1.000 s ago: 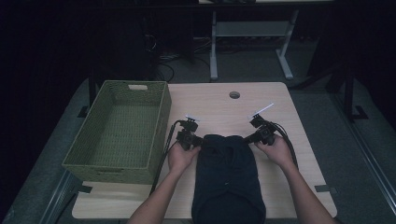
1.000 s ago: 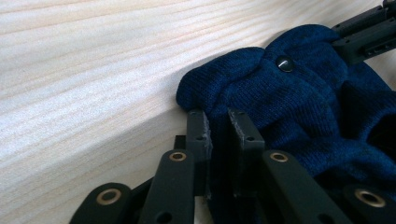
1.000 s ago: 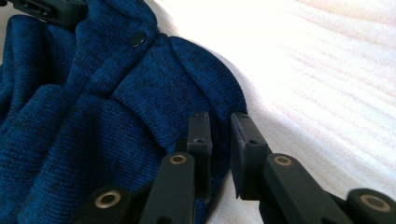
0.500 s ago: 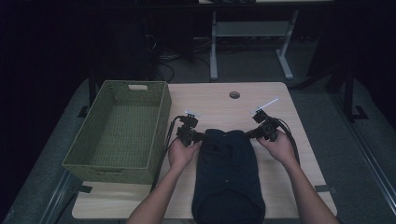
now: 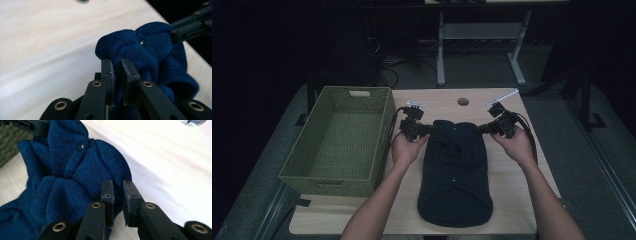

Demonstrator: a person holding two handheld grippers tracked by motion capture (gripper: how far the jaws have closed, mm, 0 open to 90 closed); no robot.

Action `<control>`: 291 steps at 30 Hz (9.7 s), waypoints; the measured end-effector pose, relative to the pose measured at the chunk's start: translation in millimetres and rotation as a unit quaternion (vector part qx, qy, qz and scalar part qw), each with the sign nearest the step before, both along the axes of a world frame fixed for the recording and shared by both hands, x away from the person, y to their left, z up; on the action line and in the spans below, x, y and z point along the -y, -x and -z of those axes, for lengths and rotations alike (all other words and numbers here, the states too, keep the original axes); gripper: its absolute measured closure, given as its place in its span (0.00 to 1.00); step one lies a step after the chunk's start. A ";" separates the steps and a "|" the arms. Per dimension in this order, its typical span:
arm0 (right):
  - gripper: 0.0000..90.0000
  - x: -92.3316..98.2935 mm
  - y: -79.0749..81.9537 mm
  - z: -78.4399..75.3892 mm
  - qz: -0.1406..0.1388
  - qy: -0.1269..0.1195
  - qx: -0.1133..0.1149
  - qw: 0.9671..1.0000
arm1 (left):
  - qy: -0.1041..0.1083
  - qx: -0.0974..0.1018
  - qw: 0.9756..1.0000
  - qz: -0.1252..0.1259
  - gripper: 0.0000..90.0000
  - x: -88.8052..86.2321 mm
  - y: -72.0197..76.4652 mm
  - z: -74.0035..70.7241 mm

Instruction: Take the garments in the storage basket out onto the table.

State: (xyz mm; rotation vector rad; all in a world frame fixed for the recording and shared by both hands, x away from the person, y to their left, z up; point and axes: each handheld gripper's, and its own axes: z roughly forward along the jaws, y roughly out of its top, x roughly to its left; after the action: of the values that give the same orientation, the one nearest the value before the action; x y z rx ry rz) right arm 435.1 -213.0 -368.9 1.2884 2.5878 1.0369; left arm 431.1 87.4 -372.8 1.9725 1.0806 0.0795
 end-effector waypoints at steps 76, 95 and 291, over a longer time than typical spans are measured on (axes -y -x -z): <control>0.70 3.2 151.0 34.4 -0.106 -0.050 0.025 0.993 | -0.015 0.047 0.989 0.138 0.89 -34.9 154.9 55.2; 0.85 -28.6 98.3 30.6 -0.091 -0.041 -0.040 0.994 | -0.011 0.031 0.987 0.154 0.87 -35.6 157.5 54.6; 0.70 -6.5 161.3 60.1 -0.103 -0.052 0.022 0.993 | -0.025 0.002 0.993 0.116 0.68 -24.2 157.6 59.2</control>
State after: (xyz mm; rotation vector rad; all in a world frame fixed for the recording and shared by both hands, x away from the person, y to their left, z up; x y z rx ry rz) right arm 273.8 -206.5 -429.0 1.0202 2.7111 1.2333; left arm 273.5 111.5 -431.9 2.1281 0.8470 -0.0165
